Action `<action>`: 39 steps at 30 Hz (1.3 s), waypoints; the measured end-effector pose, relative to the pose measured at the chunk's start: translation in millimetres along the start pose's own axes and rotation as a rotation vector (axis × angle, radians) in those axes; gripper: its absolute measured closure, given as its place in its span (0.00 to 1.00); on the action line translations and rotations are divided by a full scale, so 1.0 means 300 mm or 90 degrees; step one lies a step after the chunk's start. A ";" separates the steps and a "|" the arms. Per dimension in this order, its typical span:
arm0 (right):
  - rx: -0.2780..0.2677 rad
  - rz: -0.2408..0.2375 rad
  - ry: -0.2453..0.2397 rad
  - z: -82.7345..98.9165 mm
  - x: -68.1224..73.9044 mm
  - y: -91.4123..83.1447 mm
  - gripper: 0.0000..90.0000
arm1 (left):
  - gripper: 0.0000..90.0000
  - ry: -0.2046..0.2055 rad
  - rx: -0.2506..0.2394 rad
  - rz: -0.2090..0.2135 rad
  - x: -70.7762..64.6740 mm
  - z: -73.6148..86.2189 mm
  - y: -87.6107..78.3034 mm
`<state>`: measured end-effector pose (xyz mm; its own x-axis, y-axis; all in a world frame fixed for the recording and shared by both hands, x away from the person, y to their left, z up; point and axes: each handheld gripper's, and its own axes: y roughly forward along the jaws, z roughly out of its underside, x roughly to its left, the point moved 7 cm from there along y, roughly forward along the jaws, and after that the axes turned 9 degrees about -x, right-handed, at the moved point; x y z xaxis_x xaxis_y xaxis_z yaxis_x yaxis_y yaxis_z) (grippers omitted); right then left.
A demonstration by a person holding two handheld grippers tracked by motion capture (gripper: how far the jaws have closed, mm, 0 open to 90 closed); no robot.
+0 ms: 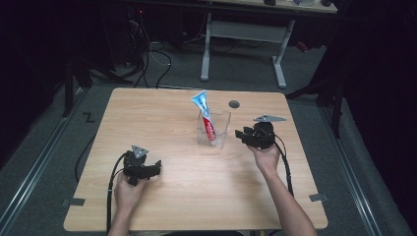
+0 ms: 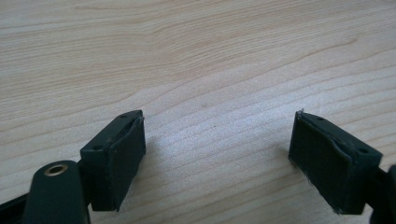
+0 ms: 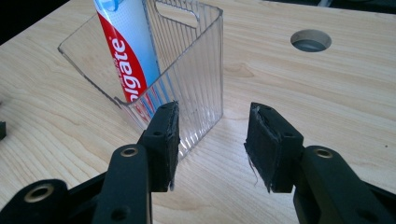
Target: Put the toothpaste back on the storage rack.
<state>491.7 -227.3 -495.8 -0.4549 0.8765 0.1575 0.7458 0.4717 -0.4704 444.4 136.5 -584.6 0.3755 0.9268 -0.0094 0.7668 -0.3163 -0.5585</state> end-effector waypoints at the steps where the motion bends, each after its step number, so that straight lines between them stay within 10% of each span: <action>1: 0.002 0.001 0.004 0.005 -0.001 -0.001 0.60 | 0.21 0.000 0.000 0.000 0.000 0.000 0.000; 39: 0.020 0.006 0.003 0.123 0.004 -0.015 0.59 | 0.21 0.000 0.000 0.000 0.000 0.000 0.000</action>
<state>469.8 -232.0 -525.6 -0.4451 0.8816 0.1571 0.7343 0.4597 -0.4995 444.4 136.5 -584.6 0.3755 0.9268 -0.0095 0.7668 -0.3164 -0.5585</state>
